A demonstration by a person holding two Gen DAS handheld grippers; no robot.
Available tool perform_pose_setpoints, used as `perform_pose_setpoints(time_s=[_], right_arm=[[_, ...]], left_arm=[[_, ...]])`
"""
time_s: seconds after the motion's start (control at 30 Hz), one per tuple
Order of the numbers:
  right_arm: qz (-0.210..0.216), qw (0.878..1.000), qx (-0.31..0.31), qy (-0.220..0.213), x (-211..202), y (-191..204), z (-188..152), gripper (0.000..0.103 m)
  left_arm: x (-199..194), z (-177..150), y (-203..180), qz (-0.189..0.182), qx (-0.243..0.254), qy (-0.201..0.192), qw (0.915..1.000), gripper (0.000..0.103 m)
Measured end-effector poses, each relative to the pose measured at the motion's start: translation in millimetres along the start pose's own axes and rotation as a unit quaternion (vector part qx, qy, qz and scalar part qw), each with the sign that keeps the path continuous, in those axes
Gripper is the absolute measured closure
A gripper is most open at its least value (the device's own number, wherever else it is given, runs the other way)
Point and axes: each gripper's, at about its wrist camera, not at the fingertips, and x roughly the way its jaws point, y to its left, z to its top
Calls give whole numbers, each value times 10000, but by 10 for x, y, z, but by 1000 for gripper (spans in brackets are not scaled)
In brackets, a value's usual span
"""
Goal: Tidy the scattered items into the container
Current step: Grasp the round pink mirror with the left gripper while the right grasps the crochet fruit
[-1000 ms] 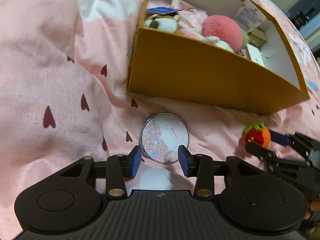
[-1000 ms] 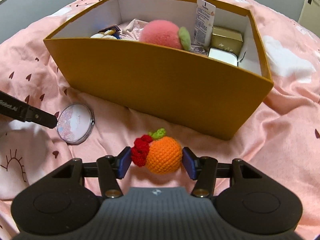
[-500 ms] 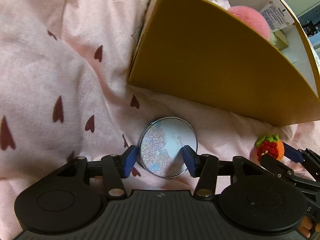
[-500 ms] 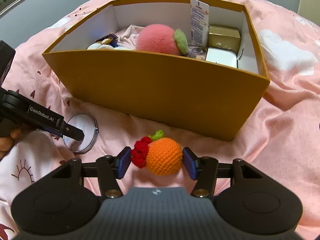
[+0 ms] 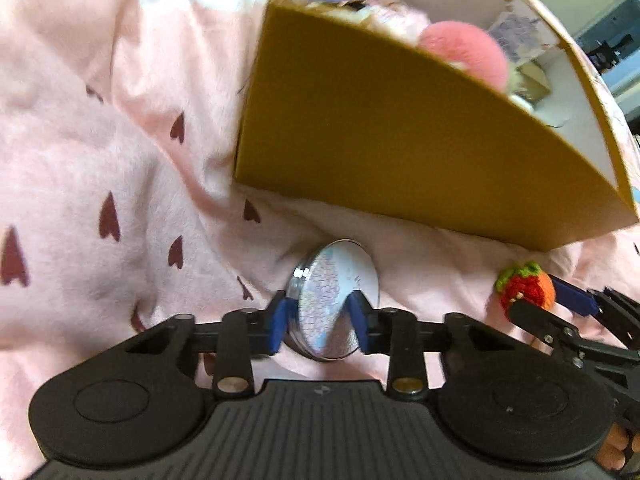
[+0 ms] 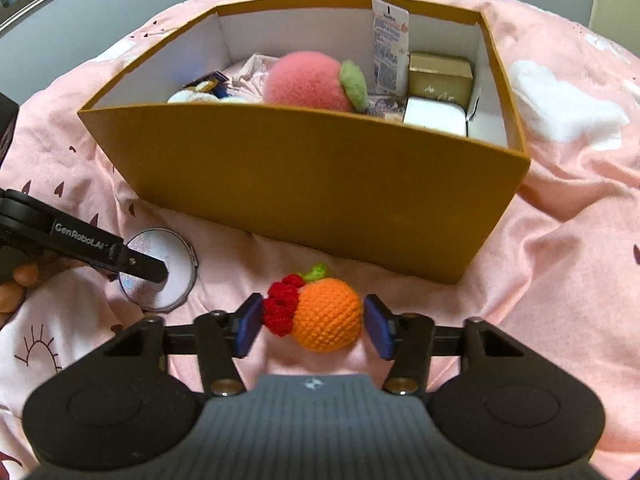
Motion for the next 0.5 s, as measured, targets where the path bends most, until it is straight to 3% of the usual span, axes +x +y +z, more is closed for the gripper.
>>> perform_pose_setpoints(time_s=[0.1, 0.23, 0.5], right_arm=[[-32, 9999, -85, -52, -30, 28, 1, 46], [-9, 9999, -102, -44, -36, 35, 19, 46], [-45, 9999, -102, -1, -2, 41, 20, 46]], left_arm=[[-124, -51, -120, -68, 282, -172, 9994, 81], [-171, -85, -264, -357, 580, -209, 9975, 85], [-71, -87, -172, -279, 581, -200, 9977, 88]])
